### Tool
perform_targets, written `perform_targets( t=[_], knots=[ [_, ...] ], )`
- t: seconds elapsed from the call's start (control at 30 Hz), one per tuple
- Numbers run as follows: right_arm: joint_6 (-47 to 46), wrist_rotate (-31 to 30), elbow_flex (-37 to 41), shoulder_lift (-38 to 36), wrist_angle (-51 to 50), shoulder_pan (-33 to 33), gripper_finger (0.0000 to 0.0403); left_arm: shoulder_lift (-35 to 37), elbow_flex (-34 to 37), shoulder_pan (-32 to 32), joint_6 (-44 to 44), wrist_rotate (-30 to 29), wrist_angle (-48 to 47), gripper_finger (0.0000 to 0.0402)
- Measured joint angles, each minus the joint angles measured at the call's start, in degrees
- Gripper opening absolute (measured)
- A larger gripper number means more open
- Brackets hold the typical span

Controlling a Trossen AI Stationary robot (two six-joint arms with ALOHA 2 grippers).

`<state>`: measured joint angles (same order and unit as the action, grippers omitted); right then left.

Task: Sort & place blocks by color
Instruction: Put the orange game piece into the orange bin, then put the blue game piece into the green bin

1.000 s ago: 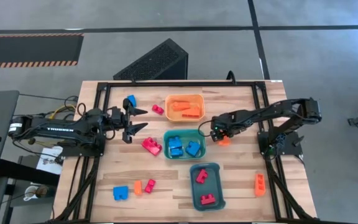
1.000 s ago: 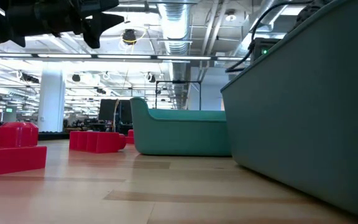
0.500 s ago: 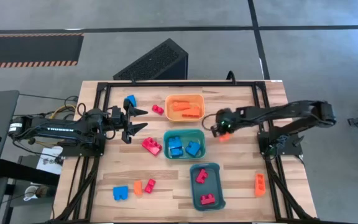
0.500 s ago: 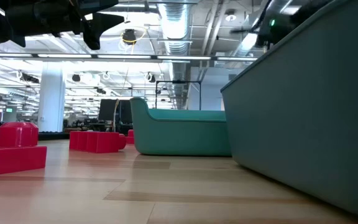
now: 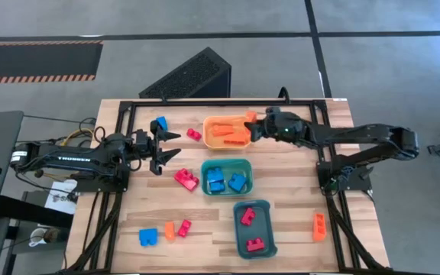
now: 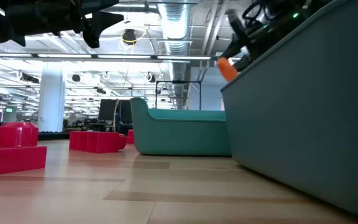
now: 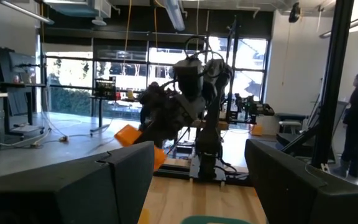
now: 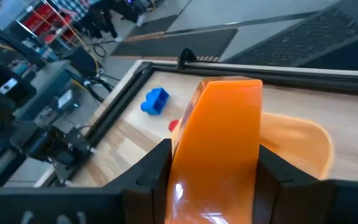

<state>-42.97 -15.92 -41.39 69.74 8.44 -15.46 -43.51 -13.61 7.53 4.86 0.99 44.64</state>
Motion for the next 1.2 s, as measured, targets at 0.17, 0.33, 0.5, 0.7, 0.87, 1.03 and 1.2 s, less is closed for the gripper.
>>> perform_targets(
  t=[0.17,0.33,0.5,0.7,0.87,1.03,1.2],
  knots=[
    [-0.05,5.78,0.0,7.59,7.78,-3.98,0.0157,0.0,0.0,0.0,-0.84,-0.16,0.01,0.0238],
    [0.82,7.93,0.02,12.58,15.98,-6.53,0.0174,0.0,0.0,0.0,-1.34,-0.16,-0.02,0.0238],
    [0.49,11.88,0.0,15.17,17.89,-8.94,0.0227,0.0,0.0,0.0,-1.4,-0.15,-0.04,0.0238],
    [-0.25,13.23,0.0,15.73,17.46,-9.67,0.0246,0.0,0.0,0.0,-1.84,-0.15,-0.07,0.0238],
    [3.06,13.4,0.0,12.28,17.23,-8.44,0.0248,0.0,0.0,0.0,-1.86,-0.15,-0.11,0.0238],
    [8.12,13.12,0.0,5.06,17.36,-5.51,0.0248,0.0,0.0,0.0,-1.84,-0.15,-0.13,0.0238],
    [14.07,12.17,0.0,-3.34,17.35,-0.14,0.0248,0.0,0.0,0.0,-1.79,-0.13,-0.16,0.0238]
  ],
)
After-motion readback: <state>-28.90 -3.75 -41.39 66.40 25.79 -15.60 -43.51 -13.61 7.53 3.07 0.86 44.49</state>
